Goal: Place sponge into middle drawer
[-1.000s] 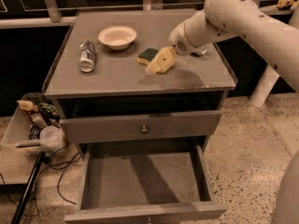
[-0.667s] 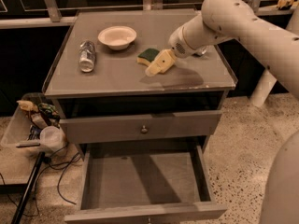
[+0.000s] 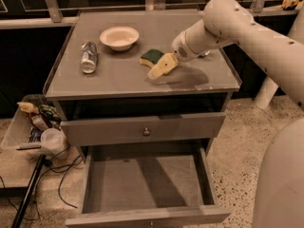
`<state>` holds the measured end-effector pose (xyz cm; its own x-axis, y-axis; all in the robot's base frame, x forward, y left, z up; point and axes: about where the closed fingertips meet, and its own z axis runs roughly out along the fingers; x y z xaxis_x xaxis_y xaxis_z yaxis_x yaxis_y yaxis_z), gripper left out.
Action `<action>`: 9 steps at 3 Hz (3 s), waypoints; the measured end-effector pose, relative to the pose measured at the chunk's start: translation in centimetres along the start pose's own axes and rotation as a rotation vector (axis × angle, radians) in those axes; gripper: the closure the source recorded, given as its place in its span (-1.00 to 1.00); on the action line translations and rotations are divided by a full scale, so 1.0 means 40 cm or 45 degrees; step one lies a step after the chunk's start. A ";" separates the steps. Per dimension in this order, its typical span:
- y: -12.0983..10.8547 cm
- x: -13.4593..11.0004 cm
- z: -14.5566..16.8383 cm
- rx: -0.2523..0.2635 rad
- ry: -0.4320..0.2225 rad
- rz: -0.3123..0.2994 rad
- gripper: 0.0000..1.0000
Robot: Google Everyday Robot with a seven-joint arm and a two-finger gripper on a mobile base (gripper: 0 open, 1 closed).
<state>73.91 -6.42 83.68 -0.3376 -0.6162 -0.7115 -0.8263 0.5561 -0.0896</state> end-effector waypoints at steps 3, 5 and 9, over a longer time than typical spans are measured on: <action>0.000 0.000 0.001 -0.001 0.000 0.000 0.31; 0.013 -0.016 -0.008 -0.004 0.019 -0.036 1.00; 0.227 0.039 -0.287 0.090 -0.023 -0.134 1.00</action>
Offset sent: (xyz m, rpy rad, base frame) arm 0.0002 0.0001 -0.0002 0.0002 0.0003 0.0000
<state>60.70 -8.72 89.77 -0.2418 -0.6635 -0.7081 -0.8227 0.5271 -0.2130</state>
